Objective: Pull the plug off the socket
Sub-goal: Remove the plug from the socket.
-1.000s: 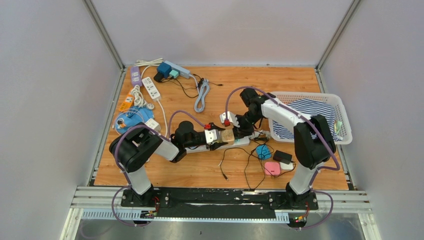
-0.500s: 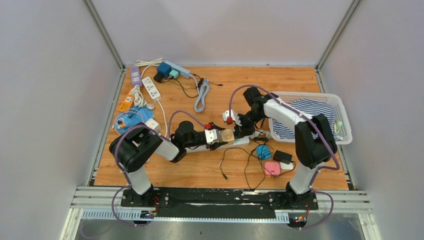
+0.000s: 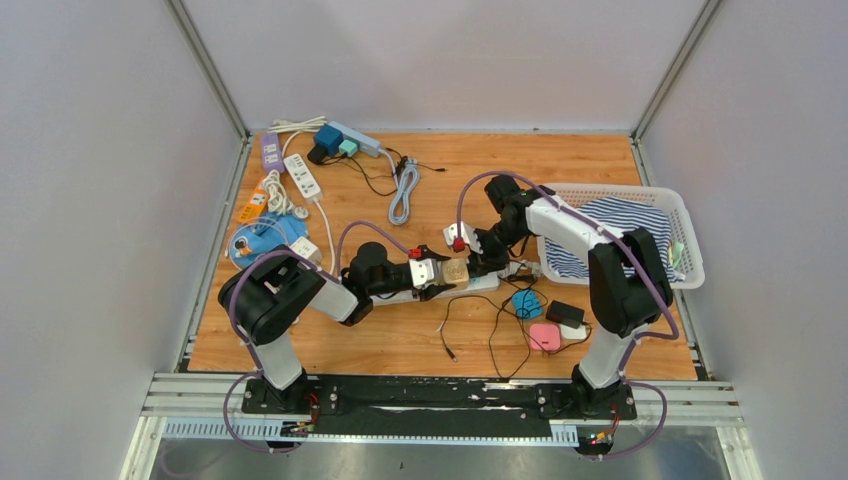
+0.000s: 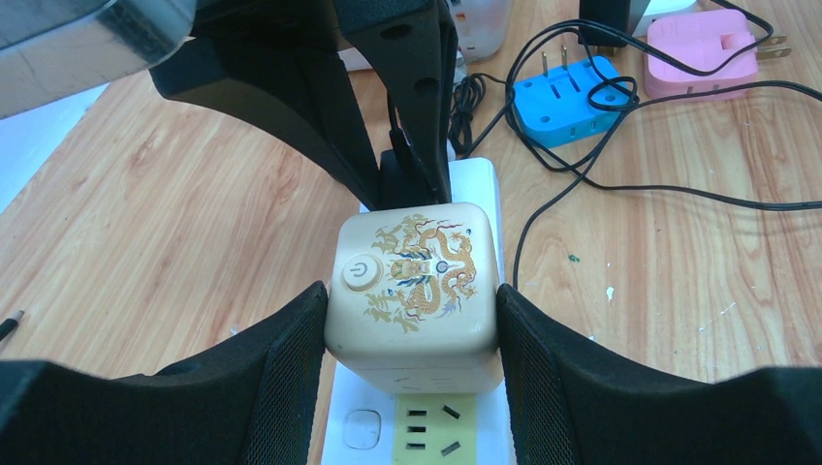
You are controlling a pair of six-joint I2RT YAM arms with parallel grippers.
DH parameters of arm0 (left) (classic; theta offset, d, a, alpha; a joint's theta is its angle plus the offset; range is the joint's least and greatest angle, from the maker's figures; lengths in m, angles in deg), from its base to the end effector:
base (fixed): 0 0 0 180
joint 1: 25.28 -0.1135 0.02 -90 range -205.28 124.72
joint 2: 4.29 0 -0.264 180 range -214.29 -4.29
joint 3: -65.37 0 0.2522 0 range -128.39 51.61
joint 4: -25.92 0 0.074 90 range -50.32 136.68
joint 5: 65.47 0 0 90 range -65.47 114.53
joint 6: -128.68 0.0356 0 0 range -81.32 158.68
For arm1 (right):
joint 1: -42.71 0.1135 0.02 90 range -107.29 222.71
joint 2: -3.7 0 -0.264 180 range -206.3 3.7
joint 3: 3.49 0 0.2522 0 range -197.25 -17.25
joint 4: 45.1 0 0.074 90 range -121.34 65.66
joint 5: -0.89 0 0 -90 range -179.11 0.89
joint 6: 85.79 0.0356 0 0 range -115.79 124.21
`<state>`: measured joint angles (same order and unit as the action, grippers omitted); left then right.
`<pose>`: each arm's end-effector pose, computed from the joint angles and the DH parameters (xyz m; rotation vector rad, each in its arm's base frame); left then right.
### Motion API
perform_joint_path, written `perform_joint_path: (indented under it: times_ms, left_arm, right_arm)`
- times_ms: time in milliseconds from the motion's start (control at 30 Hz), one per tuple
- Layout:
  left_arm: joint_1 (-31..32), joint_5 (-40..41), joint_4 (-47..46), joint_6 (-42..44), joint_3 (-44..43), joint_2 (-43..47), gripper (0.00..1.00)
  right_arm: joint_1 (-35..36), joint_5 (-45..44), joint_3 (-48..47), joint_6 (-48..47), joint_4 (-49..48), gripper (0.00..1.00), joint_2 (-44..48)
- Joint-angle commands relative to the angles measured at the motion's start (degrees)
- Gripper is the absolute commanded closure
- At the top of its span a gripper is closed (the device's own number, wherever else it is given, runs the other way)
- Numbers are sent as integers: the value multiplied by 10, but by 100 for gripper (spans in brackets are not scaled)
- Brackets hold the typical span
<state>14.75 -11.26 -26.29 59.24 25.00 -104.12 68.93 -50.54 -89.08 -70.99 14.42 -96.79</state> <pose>0.2127 -0.2059 0.1434 1.2514 1.2013 -0.7795 0.2944 0.1697 0.2101 -2.0456 1.5164 0.6657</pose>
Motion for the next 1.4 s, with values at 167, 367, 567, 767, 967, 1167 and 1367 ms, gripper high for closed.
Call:
perform_joint_path:
  times_ms: [167, 367, 567, 767, 967, 1167, 1367]
  left_arm:
    - [-1, 34, 42, 15, 14, -3, 95]
    - [-1, 35, 40, 13, 13, -4, 95]
    - [-1, 38, 39, 13, 15, -5, 95]
    - [-2, 38, 38, 13, 16, -3, 95]
    - [-2, 39, 36, 11, 16, -3, 95]
    - [-2, 42, 32, 9, 17, -4, 95]
    - [-3, 46, 28, 5, 19, -4, 95]
  right_arm:
    - [-1, -2, -5, 22, 60, 100, -16]
    - [-55, 15, 10, 48, 28, 100, 16]
    - [-15, 37, 16, -31, 87, 100, -11]
    - [11, 15, 4, -25, 94, 100, -15]
    - [-31, 9, 8, 3, 70, 100, 8]
    - [-6, 40, 10, -61, 123, 100, -3]
    - [21, 34, -9, -62, 140, 100, -5]
